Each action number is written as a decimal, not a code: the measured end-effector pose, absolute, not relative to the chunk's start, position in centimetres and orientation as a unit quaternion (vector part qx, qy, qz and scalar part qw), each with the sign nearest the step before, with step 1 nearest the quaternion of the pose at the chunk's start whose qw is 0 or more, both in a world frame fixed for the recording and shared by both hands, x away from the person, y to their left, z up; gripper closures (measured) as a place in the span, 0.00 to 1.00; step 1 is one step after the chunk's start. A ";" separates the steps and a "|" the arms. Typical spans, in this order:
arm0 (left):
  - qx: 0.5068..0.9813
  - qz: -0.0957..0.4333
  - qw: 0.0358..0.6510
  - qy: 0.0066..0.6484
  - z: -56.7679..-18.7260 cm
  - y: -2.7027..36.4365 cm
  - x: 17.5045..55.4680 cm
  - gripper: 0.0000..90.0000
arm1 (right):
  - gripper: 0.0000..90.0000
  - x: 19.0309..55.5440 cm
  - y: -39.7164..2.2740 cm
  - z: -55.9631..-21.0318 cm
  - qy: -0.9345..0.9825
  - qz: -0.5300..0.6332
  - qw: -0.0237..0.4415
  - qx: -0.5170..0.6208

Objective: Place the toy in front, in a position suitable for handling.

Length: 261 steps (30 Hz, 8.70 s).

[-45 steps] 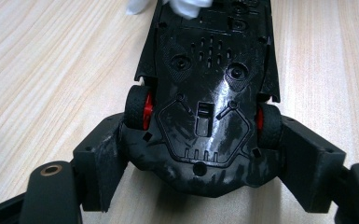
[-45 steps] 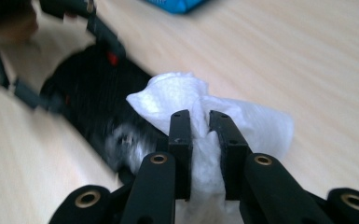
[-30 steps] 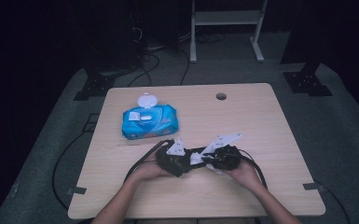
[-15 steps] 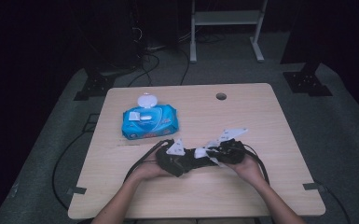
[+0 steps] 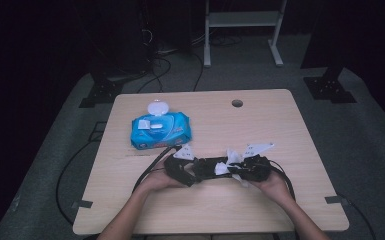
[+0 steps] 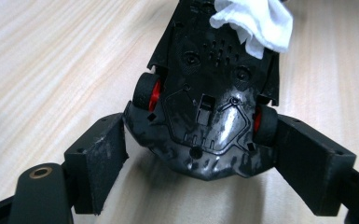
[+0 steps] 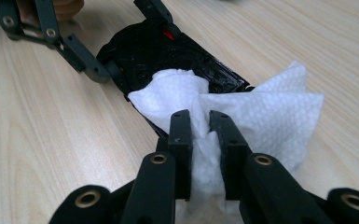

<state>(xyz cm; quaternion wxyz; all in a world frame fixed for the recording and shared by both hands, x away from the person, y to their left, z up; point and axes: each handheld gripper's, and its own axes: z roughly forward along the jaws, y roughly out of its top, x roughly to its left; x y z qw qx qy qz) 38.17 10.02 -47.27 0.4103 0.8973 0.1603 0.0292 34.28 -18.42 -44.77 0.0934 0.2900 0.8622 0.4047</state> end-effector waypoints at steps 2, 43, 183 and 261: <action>0.893 0.015 0.415 0.171 -47.3 10.1 38.3 0.21 | 0.87 34.3 -18.5 -44.8 0.862 0.407 0.091 0.289; 0.853 -0.012 0.460 0.246 -47.8 10.3 38.5 0.38 | 0.88 33.2 -18.8 -45.2 0.872 0.431 0.089 0.213; 0.857 0.135 0.481 0.128 -46.9 9.0 35.1 0.71 | 0.88 35.2 -18.7 -42.9 0.816 0.451 0.162 0.323; 0.858 0.150 0.474 0.131 -46.5 9.6 35.2 0.71 | 0.88 34.5 -17.8 -43.2 0.805 0.486 0.114 0.320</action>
